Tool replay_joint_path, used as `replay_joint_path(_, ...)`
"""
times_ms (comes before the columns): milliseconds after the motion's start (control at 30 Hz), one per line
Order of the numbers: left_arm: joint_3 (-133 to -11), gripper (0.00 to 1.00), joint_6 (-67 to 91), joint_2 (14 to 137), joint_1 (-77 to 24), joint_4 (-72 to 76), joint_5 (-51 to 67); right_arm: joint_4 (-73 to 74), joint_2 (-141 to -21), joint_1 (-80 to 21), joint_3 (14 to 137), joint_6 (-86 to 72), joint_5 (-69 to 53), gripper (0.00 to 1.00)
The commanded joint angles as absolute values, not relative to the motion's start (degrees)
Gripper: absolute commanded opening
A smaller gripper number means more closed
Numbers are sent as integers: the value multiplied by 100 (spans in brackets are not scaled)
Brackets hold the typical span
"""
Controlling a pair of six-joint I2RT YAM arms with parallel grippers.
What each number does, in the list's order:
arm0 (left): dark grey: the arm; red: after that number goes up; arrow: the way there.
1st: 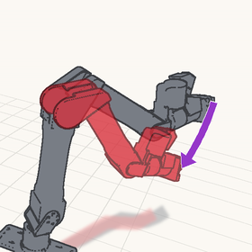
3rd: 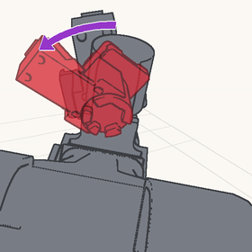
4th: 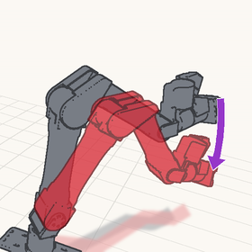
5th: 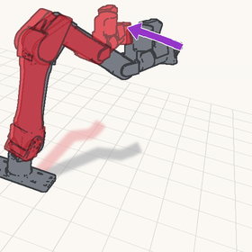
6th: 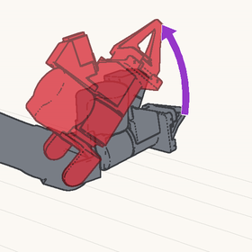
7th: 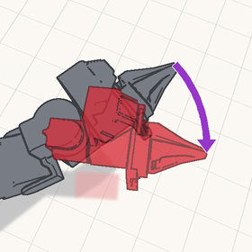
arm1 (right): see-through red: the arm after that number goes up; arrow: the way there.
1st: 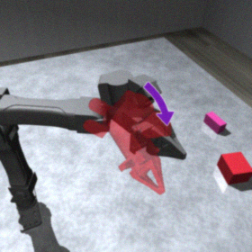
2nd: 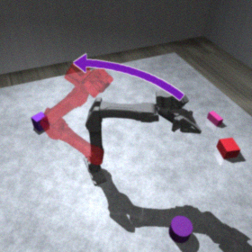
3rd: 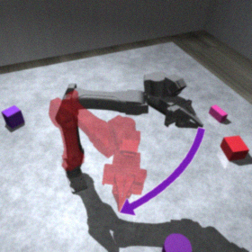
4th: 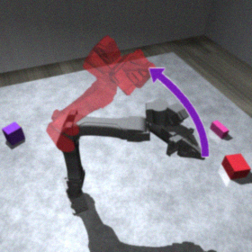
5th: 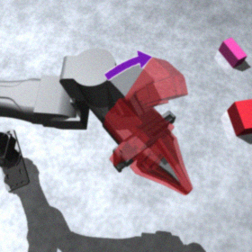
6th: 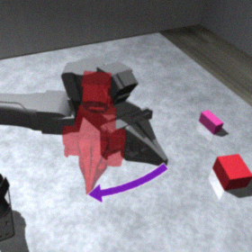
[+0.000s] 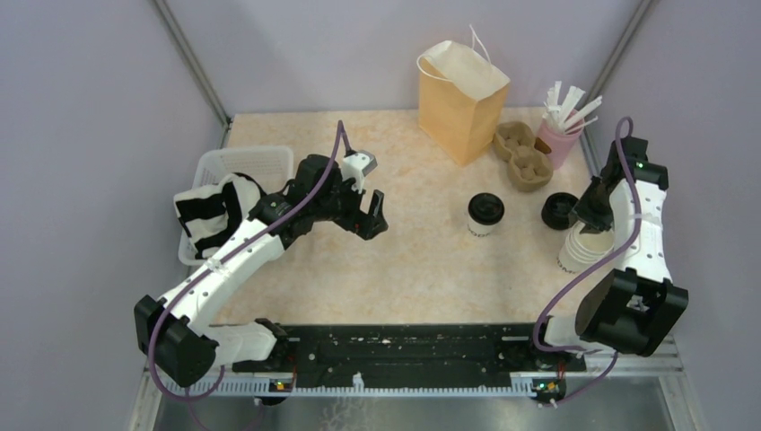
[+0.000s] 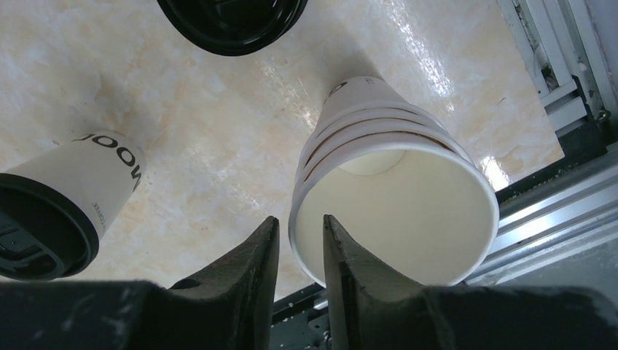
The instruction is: Pack the takeout coffee
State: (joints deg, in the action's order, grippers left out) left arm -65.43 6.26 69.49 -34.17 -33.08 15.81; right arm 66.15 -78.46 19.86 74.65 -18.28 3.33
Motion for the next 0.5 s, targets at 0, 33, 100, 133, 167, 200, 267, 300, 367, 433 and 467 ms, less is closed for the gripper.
replay_joint_path(0,-6668,98,576,6896,-3407,-3138,1592,6349,-7839,2026,7408,-1715,439,26)
replay_joint_path(33,-6677,98,584,6918,-3404,-3123,1612,6334,-7845,2019,7394,-1706,443,24)
replay_joint_path(100,-6701,98,589,6950,-3402,-3113,1628,6355,-7833,2024,7391,-1697,482,17)
replay_joint_path(133,-6708,98,589,6965,-3407,-3119,1634,6385,-7813,2019,7410,-1691,517,14)
replay_joint_path(167,-6726,98,599,6976,-3403,-3126,1641,6430,-7777,2019,7429,-1680,537,12)
replay_joint_path(200,-6738,98,611,6987,-3408,-3136,1651,6478,-7738,2019,7468,-1679,543,10)
replay_joint_path(267,-6736,98,624,7008,-3402,-3118,1693,6566,-7633,2014,7504,-1716,511,6)
replay_joint_path(300,-6726,98,633,7012,-3401,-3098,1714,6609,-7584,2013,7501,-1733,508,4)
replay_joint_path(367,-6693,98,633,7026,-3405,-3051,1752,6653,-7471,1946,7491,-1756,594,1)
replay_joint_path(433,-6693,98,638,7039,-3404,-3041,1754,6735,-7399,1852,7511,-1763,813,0)
replay_joint_path(467,-6709,98,635,7042,-3406,-3034,1753,6779,-7376,1806,7536,-1758,894,0)
